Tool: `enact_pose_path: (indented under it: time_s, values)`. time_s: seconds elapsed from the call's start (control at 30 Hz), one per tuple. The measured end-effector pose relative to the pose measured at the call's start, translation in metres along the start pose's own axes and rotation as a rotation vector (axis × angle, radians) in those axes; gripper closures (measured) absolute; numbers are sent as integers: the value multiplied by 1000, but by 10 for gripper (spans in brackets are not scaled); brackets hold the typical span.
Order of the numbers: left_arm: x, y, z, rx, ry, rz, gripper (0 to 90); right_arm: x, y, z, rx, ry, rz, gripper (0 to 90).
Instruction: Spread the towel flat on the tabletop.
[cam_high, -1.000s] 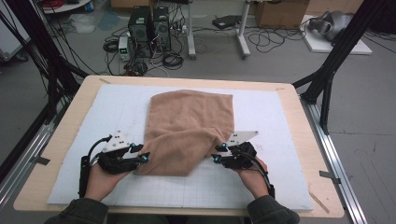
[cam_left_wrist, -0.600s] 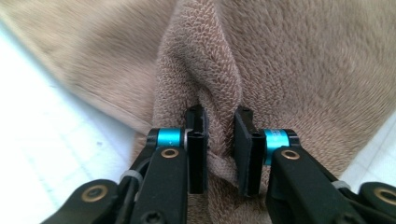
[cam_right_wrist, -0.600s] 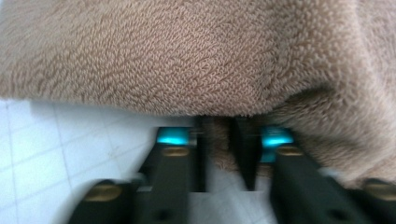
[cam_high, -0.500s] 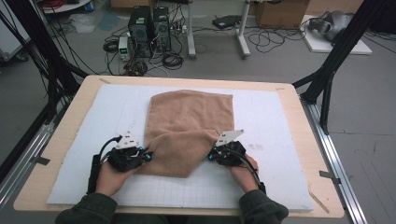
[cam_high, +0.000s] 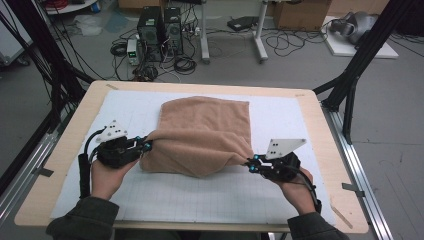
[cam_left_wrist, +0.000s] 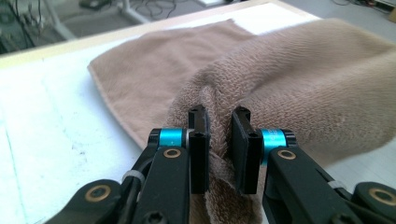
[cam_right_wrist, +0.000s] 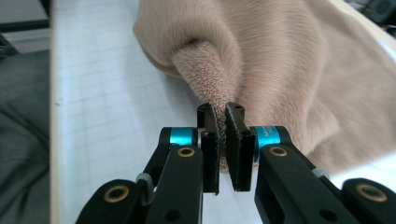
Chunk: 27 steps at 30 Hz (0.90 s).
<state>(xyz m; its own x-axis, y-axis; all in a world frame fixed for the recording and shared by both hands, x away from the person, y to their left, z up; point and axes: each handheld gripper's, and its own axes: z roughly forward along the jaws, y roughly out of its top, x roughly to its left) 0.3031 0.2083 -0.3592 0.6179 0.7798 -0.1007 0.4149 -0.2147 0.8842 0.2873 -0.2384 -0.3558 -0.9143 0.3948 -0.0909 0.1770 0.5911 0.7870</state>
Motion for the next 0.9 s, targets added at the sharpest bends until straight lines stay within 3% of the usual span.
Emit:
enact_pose_path:
  time_s: [0.07,0.13,0.17,0.27,0.33,0.4,0.5,0.6,0.67,0.73,0.8,0.9]
  values:
    - [7,-1,17,30,15,-14,787,-11,-2,1,5,-7,26,856]
    - [13,-2,36,67,57,5,787,-21,-3,11,36,-18,32,855]
    - [19,-4,46,90,77,-8,787,-29,-3,18,45,-19,56,856]
    - [43,-14,73,161,123,-69,786,-53,-3,48,77,-13,116,855]
    - [53,-22,87,221,145,-75,784,-68,-3,70,90,-9,158,854]
    - [58,-25,91,227,131,-103,765,-80,-3,91,113,-9,203,848]
    - [59,-20,79,204,139,-83,666,-91,-7,108,133,-11,241,824]
    - [58,-15,56,170,133,-53,624,-89,-6,100,94,-17,251,750]
    - [53,-11,39,141,119,-29,601,-83,-3,89,69,-33,226,687]
    - [46,-8,24,120,115,-12,583,-74,-2,76,25,-38,226,662]
    - [36,-8,11,98,103,20,564,-62,-1,64,10,-56,196,652]
    - [23,-15,3,91,50,30,557,-42,0,52,-25,-64,156,654]
